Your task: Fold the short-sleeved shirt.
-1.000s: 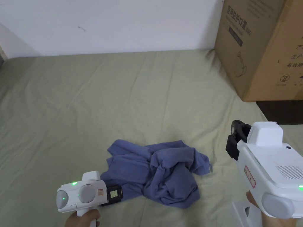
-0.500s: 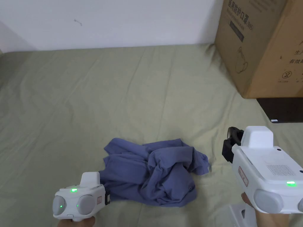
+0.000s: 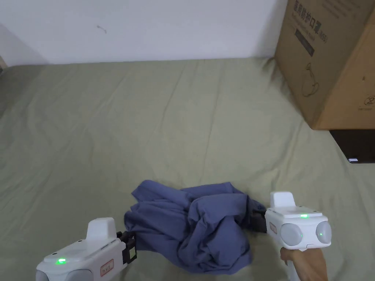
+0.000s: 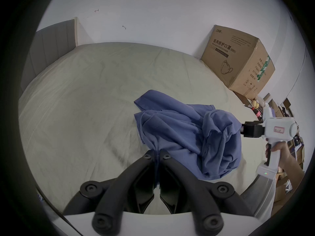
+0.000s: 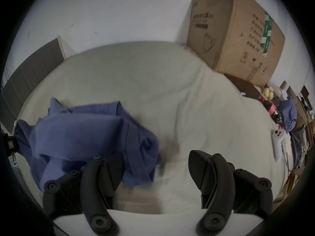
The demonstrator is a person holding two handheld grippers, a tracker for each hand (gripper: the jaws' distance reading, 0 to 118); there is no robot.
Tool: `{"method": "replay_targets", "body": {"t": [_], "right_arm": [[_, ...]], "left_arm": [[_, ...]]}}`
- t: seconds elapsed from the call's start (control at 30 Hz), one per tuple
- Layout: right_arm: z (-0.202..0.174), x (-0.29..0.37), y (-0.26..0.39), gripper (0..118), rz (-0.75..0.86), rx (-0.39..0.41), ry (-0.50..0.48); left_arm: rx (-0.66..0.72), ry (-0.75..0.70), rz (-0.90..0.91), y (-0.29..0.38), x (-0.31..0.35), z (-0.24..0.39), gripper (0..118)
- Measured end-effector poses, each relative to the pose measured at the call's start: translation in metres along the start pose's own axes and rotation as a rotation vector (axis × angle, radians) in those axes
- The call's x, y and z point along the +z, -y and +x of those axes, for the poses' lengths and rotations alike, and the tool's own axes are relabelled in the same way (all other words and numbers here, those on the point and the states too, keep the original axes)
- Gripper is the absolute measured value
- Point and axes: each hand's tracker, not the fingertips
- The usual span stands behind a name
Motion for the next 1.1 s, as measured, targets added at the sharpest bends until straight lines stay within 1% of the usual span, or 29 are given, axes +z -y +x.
{"method": "replay_targets", "body": {"t": [0.07,0.1,0.17,0.2,0.23,0.27,0.33,0.37,0.47,0.6,0.7,0.83,0.87,0.93,1.1], "right_arm": [[-0.004,-0.01,0.003,74,-0.016,-0.008,-0.013],[-0.006,-0.013,0.004,69,-0.022,-0.01,-0.016],[-0.01,-0.018,0.004,50,-0.03,-0.003,-0.028],[-0.016,-0.009,0.003,41,-0.029,0.001,-0.042],[-0.019,-0.006,0.002,20,-0.024,0.011,-0.068],[-0.02,-0.002,0.001,7,-0.018,0.027,-0.075],[-0.016,0.005,0.0,6,0.006,0.041,-0.071],[-0.013,0.01,-0.001,6,0.016,0.035,-0.088],[0.0,0.035,-0.006,6,0.094,-0.003,-0.097],[0.02,0.08,-0.023,6,0.214,-0.002,-0.085],[0.038,0.116,-0.043,6,0.307,-0.035,-0.074],[0.062,0.157,-0.075,6,0.408,-0.051,-0.051],[0.062,0.17,-0.083,6,0.431,-0.054,-0.056],[0.069,0.188,-0.101,6,0.465,-0.057,-0.055],[0.076,0.22,-0.156,6,0.552,-0.044,-0.014]], "left_arm": [[0.006,0.002,-0.002,0.0,-0.001,0.0,1],[0.007,0.002,-0.004,0.0,-0.001,-0.001,1],[0.01,0.008,-0.006,-0.001,-0.002,-0.002,1],[0.011,0.015,-0.004,0.0,-0.002,-0.003,1],[0.015,0.022,-0.002,0.0,-0.001,-0.004,1],[0.02,0.026,0.0,-0.001,0.0,-0.004,1],[0.033,0.034,0.002,-0.001,0.001,-0.005,1],[0.041,0.039,0.005,0.0,0.002,-0.006,1],[0.063,0.053,0.016,-0.002,0.007,-0.008,1],[0.118,0.091,0.062,-0.011,0.018,-0.013,1],[0.15,0.103,0.115,-0.028,0.028,-0.019,1],[0.177,0.098,0.204,-0.067,0.047,-0.035,1],[0.177,0.089,0.235,-0.078,0.053,-0.039,1],[0.161,0.069,0.283,-0.105,0.066,-0.048,1],[0.116,-0.022,0.398,-0.181,0.1,-0.063,1]]}}
